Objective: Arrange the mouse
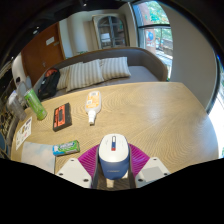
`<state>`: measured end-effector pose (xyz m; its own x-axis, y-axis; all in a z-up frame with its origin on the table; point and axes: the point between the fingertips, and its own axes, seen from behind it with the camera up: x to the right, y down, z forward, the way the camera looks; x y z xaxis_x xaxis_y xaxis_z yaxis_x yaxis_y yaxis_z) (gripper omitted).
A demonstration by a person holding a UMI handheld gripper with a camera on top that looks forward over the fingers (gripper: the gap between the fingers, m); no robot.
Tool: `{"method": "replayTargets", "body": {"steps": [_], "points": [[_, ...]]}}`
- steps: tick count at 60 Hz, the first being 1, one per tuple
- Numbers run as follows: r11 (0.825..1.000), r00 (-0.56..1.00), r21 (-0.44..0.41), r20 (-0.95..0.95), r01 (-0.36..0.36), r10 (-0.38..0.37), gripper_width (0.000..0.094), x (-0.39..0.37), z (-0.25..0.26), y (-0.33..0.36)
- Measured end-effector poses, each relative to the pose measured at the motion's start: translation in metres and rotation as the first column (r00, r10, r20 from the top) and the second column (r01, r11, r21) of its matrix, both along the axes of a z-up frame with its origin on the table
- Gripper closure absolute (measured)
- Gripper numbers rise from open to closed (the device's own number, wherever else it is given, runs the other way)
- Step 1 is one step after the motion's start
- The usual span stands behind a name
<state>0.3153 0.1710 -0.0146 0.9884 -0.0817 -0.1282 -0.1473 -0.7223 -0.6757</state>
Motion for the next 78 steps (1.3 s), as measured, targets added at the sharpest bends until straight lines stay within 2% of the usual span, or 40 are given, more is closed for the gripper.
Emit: {"method": "replayTargets", "body": {"steps": [4,10,15,18,24,26,31,35,38,44,49,55,60,63,64,65,66,68,71,78], "points": [[0.999,0.999,-0.005,0.006,0.039,-0.039,0.0542,0.009,0.014,-0.003],[0.994,0.999,0.107,0.035,0.033,-0.037,0.0561,-0.005,0.080,0.007],[0.971,0.999,0.240,0.045,-0.005,-0.006,0.0562,-0.053,0.155,0.007],[0.957,0.998,0.291,0.058,-0.017,0.000,0.0564,-0.084,0.189,0.009],[0.932,0.995,0.352,0.084,-0.080,0.053,0.0564,-0.164,0.216,0.001],[0.930,0.993,0.353,0.092,-0.100,0.072,0.0564,-0.194,0.212,-0.007],[0.945,0.987,0.288,0.091,-0.152,0.131,0.0565,-0.250,0.163,-0.016],[0.970,0.989,0.196,0.075,-0.141,0.128,0.0566,-0.278,0.110,-0.036],[0.982,0.989,0.139,0.087,-0.127,0.115,0.0559,-0.283,0.075,-0.045],[0.994,0.992,0.072,0.099,-0.087,0.080,0.0559,-0.293,0.024,-0.053],[0.996,0.992,0.051,0.109,-0.068,0.062,0.0536,-0.297,0.005,-0.059],[0.994,0.987,0.082,0.144,-0.076,0.064,0.0463,-0.298,0.005,-0.052],[0.995,0.987,0.050,0.140,-0.085,0.078,0.0413,-0.298,0.003,-0.054],[0.998,0.993,0.009,0.102,-0.058,0.057,0.0372,-0.296,0.002,-0.060],[0.999,0.995,-0.006,0.088,-0.044,0.045,0.0330,-0.295,0.002,-0.063],[0.999,0.996,-0.020,0.075,-0.037,0.039,0.0233,-0.295,0.003,-0.067],[0.999,0.997,-0.029,0.064,-0.031,0.033,0.0212,-0.295,0.005,-0.070],[0.999,0.998,-0.033,0.052,-0.031,0.033,0.0072,-0.295,0.010,-0.075],[0.999,0.997,-0.032,0.056,-0.044,0.045,0.0103,-0.292,0.019,-0.088],[0.996,0.994,-0.058,0.081,-0.068,0.073,0.0089,-0.279,0.033,-0.135]]}}
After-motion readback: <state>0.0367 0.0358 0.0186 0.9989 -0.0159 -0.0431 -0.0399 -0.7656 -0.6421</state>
